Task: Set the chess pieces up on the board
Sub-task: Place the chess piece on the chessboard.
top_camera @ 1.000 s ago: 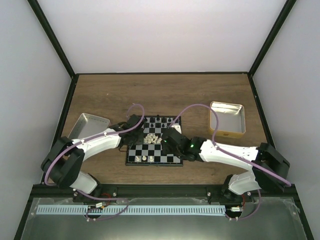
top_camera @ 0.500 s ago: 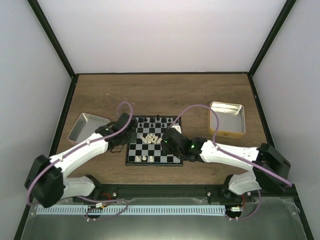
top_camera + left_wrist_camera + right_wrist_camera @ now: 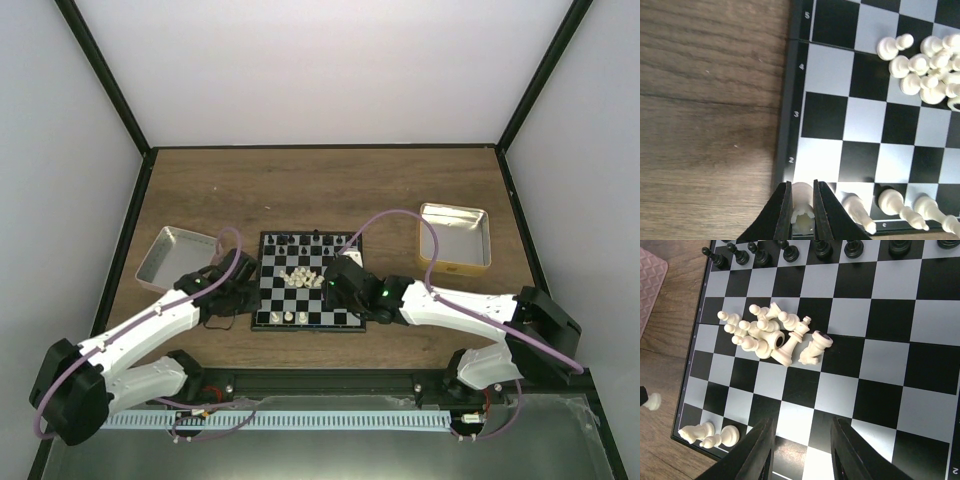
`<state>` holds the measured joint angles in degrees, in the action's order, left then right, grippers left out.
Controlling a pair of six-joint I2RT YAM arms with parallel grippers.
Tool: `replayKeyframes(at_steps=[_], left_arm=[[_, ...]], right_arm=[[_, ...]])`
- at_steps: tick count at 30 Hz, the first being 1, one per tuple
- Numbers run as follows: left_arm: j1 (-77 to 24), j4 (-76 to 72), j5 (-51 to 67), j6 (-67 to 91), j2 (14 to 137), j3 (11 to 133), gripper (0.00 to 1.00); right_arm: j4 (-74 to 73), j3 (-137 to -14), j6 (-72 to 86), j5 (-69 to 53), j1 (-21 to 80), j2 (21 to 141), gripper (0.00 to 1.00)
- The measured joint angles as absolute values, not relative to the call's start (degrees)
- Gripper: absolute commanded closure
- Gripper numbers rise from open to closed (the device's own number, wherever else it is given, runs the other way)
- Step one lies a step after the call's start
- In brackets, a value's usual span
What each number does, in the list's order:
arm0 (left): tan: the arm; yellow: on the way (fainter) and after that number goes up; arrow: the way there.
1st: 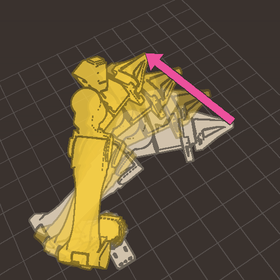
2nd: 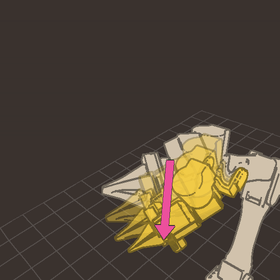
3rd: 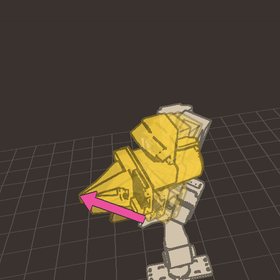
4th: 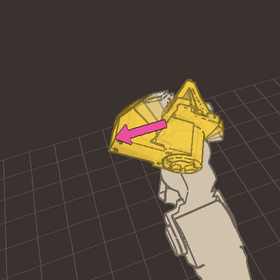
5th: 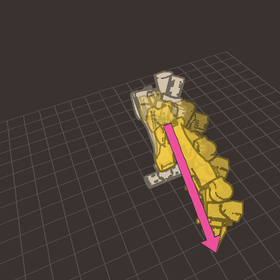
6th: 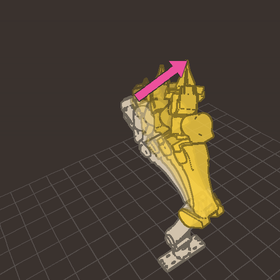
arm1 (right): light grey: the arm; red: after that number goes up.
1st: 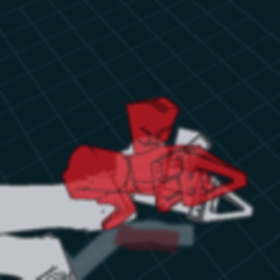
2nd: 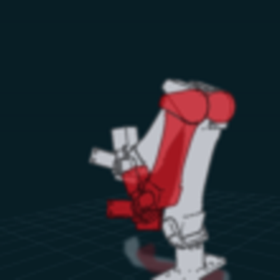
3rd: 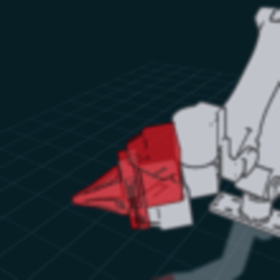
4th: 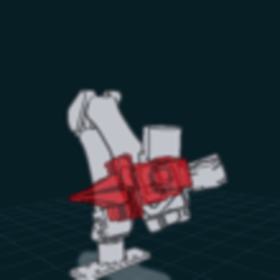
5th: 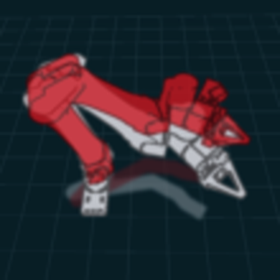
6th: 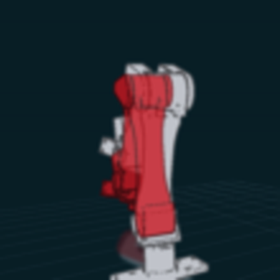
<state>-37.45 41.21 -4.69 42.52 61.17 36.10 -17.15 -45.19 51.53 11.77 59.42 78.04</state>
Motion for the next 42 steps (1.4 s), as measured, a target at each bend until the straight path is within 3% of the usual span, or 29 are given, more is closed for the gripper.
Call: replayKeyframes(at_steps=[17,24,32,42], left_arm=[[-43.7,38.9,-3.0,45.3,66.6,35.4,0.90],[-44.2,39.0,-3.4,46.3,66.7,34.7,0.87],[-44.3,39.2,-3.8,46.2,67.9,34.8,0.75],[-44.3,42.2,-6.0,45.9,66.7,39.1,0.73]], right_arm=[[-17.1,-45.2,51.5,11.6,59.4,78.3,0.67],[-16.9,-44.9,51.5,11.5,59.4,78.3,0.67],[-16.4,-44.9,51.5,11.5,59.4,78.4,0.65],[-16.2,-44.9,51.3,11.6,59.4,78.4,0.63]])
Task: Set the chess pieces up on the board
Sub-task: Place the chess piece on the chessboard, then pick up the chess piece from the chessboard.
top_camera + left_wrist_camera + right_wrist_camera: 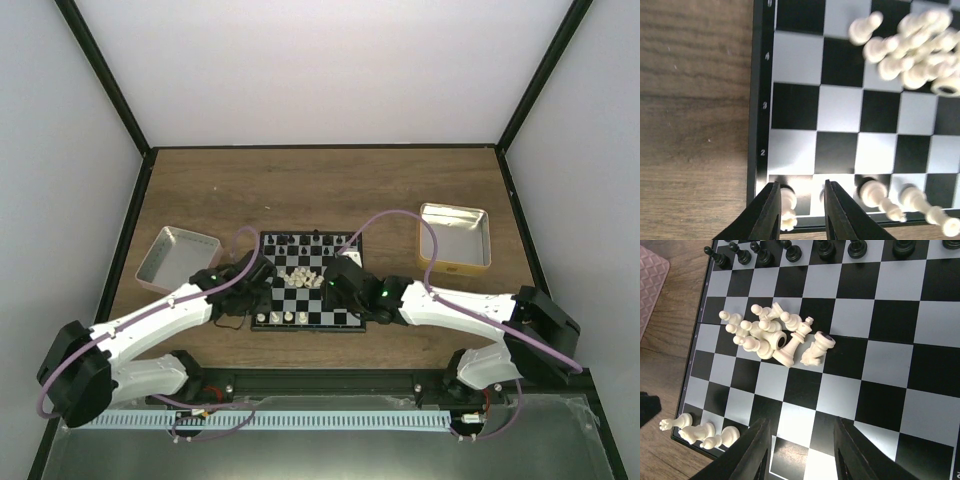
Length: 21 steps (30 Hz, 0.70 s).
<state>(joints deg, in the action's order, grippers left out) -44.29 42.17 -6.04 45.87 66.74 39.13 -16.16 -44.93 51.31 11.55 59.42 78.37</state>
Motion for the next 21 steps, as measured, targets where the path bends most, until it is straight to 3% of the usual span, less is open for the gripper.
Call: replayKeyframes(at_steps=[21], left_arm=[[-44.3,42.6,-16.8,45.6,52.4,44.0,0.66]], right_arm=[[-16.3,-62.3,39.5,4.3,59.4,97.2,0.66]])
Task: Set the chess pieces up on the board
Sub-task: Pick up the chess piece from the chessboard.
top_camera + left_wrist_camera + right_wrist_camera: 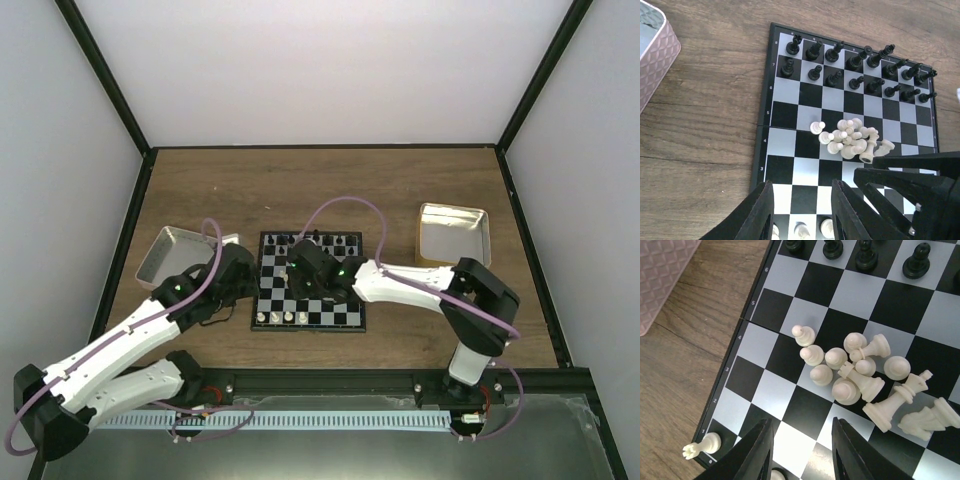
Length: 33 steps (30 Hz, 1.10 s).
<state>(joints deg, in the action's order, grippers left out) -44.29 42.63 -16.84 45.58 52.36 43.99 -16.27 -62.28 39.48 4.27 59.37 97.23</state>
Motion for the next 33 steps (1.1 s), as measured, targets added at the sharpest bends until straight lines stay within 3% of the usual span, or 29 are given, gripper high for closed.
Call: replayKeyframes(at_steps=[26,33], left_arm=[[-44.3,42.9,-17.5,45.8,52.2,44.0,0.65],[-44.3,42.9,-17.3,45.8,52.6,44.0,0.65]], right_arm=[[-26.0,-73.5,39.7,10.1,59.4,107.6,0.70],[-27.5,-73.6,39.8,10.9,59.4,108.3,0.77]])
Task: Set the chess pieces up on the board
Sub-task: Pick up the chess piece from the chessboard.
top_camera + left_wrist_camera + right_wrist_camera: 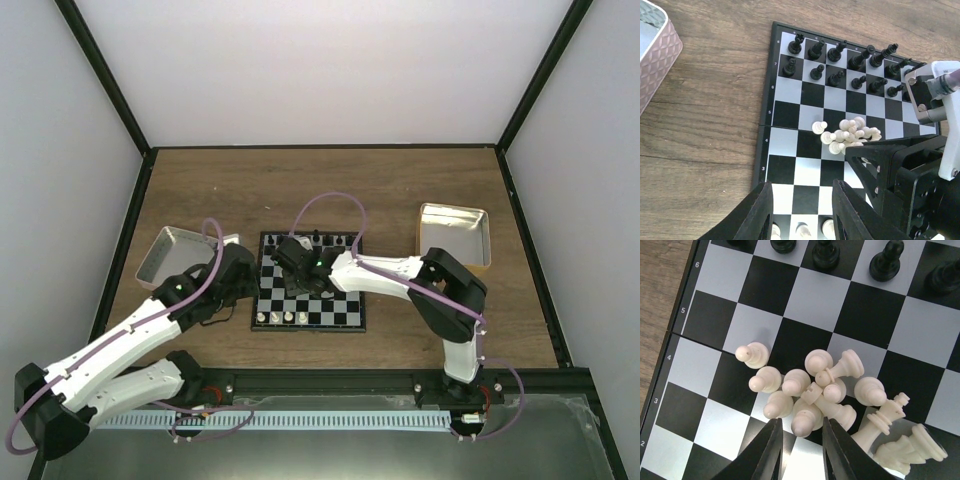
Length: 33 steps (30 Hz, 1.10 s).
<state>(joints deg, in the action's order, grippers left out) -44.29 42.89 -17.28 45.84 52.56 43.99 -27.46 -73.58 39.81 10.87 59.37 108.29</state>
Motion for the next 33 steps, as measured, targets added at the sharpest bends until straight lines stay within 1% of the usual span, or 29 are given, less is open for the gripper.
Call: replayKeyframes(at_steps=[9,14,19,22,27,33], left_arm=[[-44.3,42.5,-16.7,45.8,52.9,44.0,0.65],[-44.3,42.5,-16.4,45.8,53.1,44.0,0.65],[-44.3,42.5,-16.4,45.8,53.1,44.0,0.65],[-44.3,42.5,-16.4,45.8,53.1,44.0,0.65],[-44.3,42.5,-16.4,45.9,53.1,44.0,0.65],[-44.3,42.5,-16.4,45.8,53.1,44.0,0.65]], right_arm=[[-27.4,-73.6,39.5,12.0,59.4,108.3,0.79],[-27.2,-73.9,38.9,12.6,59.4,108.3,0.82],[-26.4,-73.9,38.1,13.0,59.4,108.4,0.90],[-26.2,-73.9,37.5,13.1,59.4,108.4,0.93],[-25.0,-73.3,36.6,12.8,59.4,107.6,0.93],[-23.9,-69.3,36.2,10.8,59.4,101.0,0.93]])
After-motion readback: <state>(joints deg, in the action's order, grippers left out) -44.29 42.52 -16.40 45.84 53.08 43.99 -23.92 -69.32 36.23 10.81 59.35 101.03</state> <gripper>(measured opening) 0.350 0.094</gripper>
